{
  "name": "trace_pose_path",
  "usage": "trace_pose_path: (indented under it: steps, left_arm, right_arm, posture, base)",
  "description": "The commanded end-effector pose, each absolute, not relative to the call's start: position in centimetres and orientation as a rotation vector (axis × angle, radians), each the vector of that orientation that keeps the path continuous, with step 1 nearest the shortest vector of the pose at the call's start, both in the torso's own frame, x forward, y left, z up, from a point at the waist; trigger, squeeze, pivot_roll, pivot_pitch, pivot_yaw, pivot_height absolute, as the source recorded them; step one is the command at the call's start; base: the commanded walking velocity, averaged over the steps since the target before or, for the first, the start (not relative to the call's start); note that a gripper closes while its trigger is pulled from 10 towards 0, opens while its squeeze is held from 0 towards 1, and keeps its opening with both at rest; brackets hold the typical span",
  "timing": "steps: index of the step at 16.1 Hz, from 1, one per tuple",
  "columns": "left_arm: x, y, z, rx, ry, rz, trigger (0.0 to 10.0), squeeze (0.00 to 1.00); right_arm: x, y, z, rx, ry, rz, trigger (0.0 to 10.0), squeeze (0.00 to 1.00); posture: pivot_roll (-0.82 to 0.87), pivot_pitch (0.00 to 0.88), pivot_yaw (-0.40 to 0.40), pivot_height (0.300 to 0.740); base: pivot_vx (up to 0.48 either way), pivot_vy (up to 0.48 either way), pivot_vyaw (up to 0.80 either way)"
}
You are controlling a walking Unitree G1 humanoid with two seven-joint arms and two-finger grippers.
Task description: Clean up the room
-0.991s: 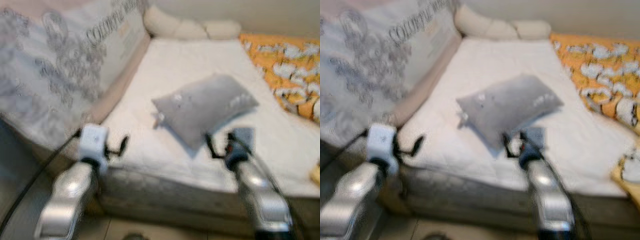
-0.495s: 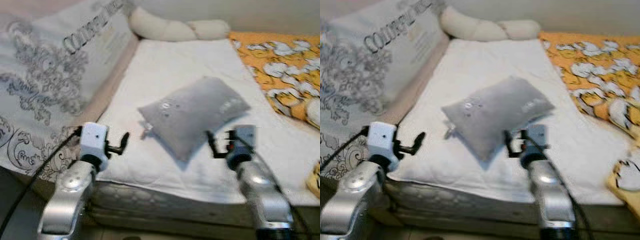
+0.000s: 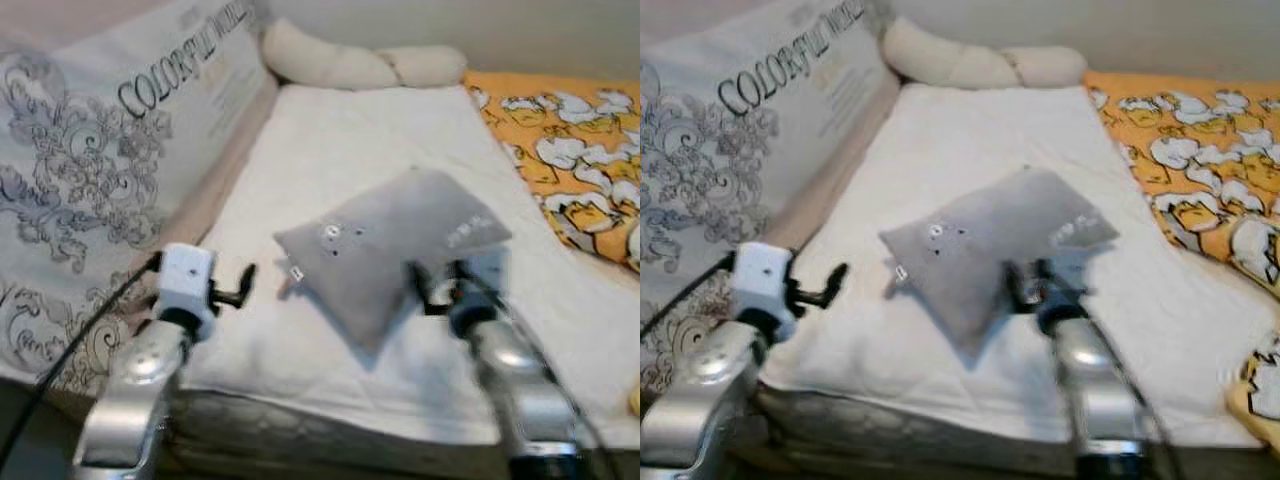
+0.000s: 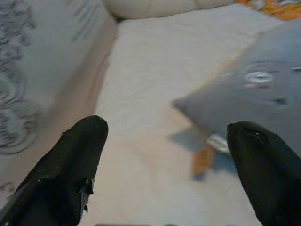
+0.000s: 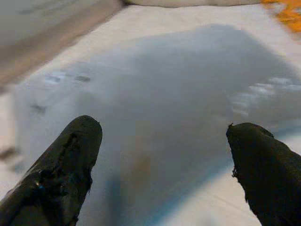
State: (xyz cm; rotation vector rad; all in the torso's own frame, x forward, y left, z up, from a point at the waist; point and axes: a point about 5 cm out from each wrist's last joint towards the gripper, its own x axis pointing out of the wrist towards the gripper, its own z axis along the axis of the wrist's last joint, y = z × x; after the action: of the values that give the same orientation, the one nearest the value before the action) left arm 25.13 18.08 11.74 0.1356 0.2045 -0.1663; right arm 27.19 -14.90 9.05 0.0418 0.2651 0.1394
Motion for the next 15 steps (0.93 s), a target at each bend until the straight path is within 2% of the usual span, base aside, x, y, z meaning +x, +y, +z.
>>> trace_pose_path:
  steps: [1,4,8,11,12,15]
  left_arm:
    - [25.3,17.6,12.0,0.136,0.194,-0.183,10.0,0.0]
    - [25.2,17.4,12.0,0.143,0.196,-0.193,10.0,0.0]
    - [25.2,17.2,12.0,0.166,0.197,-0.206,10.0,0.0]
    - [24.9,16.9,12.1,0.173,0.199,-0.231,10.0,0.0]
    - [24.8,16.8,12.0,0.169,0.202,-0.239,10.0,0.0]
    - [25.1,16.7,11.7,0.185,0.22,-0.309,10.0,0.0]
  right_arm:
    - [27.4,-15.9,9.3,0.022,0.253,0.108,10.0,0.0]
    - [27.3,-16.0,9.3,0.019,0.256,0.107,10.0,0.0]
    - [27.3,-16.1,9.2,0.014,0.258,0.109,10.0,0.0]
    - [27.2,-17.2,9.0,0.038,0.278,0.042,10.0,0.0]
    - [27.1,-18.0,8.8,0.081,0.286,-0.013,10.0,1.0]
    - [27.1,-20.3,8.2,0.175,0.326,-0.136,10.0,1.0]
  posture:
    - [0.05,0.0,0.034,0.74]
    - [0.05,0.0,0.036,0.74]
    - [0.05,0.0,0.041,0.74]
    - [0.05,0.0,0.051,0.74]
    - [0.05,0.0,0.051,0.74]
    - [0.03,0.0,0.059,0.74]
  base:
    - [0.334,0.0,0.0]
    - [0.314,0.0,0.0]
    - [0.0,0.0,0.0]
    - [0.0,0.0,0.0]
    - [0.0,0.0,0.0]
    - [0.0,0.0,0.0]
